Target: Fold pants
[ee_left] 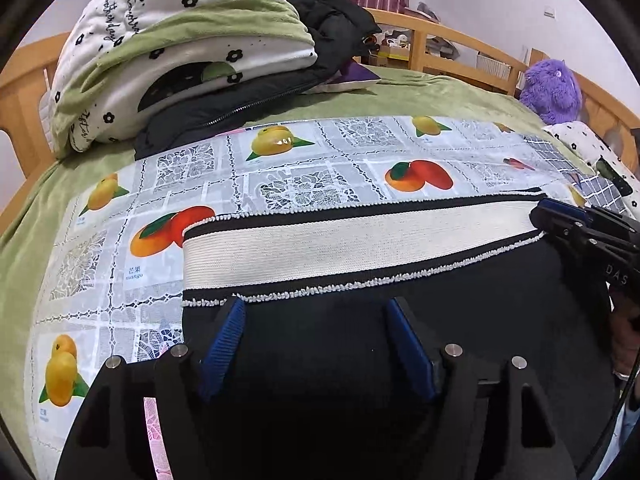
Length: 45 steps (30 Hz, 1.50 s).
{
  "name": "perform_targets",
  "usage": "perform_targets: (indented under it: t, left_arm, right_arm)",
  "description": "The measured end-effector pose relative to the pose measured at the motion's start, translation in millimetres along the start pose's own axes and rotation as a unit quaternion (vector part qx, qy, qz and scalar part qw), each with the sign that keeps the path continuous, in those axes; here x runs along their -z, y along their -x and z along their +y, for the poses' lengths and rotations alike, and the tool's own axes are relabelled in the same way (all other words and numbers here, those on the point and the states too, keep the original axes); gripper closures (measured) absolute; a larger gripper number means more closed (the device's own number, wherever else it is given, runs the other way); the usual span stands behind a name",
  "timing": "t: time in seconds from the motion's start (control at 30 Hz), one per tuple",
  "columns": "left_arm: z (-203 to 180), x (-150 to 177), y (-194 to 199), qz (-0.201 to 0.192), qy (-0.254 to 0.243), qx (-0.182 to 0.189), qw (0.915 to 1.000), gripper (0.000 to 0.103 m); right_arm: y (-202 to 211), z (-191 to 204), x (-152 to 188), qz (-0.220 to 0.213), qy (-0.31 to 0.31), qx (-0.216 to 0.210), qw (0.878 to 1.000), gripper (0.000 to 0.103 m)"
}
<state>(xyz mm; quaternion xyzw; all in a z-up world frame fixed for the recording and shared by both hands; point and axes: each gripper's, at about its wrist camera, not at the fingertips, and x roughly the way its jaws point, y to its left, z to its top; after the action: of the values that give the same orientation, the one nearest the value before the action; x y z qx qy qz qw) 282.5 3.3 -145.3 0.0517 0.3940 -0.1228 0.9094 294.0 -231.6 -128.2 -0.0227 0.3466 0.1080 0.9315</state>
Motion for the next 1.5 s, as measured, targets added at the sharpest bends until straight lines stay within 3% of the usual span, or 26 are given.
perform_targets:
  t: [0.2, 0.33, 1.5]
  left_arm:
    - [0.8, 3.0, -1.4, 0.0, -0.001, -0.006, 1.0, 0.032]
    - [-1.9, 3.8, -2.1, 0.0, -0.005, -0.012, 0.9999, 0.031]
    - [-2.5, 5.7, -2.3, 0.003, -0.004, 0.002, 1.0, 0.022]
  right_arm:
    - [2.3, 7.1, 3.0, -0.005, 0.018, 0.015, 1.0, 0.079]
    - [3.2, 1.7, 4.4, -0.007, 0.005, 0.002, 1.0, 0.079]
    - [8.9, 4.4, 8.2, -0.015, 0.011, 0.008, 1.0, 0.077]
